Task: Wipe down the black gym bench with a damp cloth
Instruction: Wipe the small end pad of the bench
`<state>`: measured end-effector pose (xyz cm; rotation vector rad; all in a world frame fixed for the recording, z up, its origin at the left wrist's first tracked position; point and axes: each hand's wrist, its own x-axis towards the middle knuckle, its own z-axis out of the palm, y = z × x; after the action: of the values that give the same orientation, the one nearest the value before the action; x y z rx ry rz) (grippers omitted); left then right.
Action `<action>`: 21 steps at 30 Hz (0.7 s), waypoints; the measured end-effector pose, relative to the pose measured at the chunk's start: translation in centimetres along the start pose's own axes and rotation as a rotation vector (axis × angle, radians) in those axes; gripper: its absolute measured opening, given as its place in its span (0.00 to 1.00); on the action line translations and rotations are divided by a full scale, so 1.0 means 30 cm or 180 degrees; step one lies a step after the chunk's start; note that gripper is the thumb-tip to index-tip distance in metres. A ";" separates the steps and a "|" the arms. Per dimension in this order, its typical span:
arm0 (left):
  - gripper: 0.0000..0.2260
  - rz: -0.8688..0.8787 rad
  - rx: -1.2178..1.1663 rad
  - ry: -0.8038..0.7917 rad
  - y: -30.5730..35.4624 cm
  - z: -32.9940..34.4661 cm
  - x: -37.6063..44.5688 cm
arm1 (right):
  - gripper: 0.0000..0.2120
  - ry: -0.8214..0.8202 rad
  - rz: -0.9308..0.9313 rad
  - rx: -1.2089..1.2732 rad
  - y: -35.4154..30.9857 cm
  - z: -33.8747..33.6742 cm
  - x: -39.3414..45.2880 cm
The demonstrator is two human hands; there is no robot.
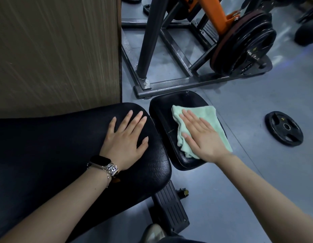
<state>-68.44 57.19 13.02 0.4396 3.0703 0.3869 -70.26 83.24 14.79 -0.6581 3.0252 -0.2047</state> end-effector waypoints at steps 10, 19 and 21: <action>0.30 0.0003 -0.0055 0.0061 -0.006 0.009 0.000 | 0.34 0.0143 0.0333 -0.0013 0.029 0.016 0.263; 0.31 -0.0013 -0.0038 0.0005 -0.003 0.001 -0.001 | 0.34 0.0039 0.0334 -0.0024 0.008 0.010 0.193; 0.31 -0.0018 -0.0020 -0.0008 -0.003 0.000 0.000 | 0.33 0.0034 0.0271 -0.0032 0.004 0.008 0.132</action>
<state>-68.47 57.10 12.98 0.4309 3.0661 0.3956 -73.88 81.68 14.51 -0.5291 3.0584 -0.1909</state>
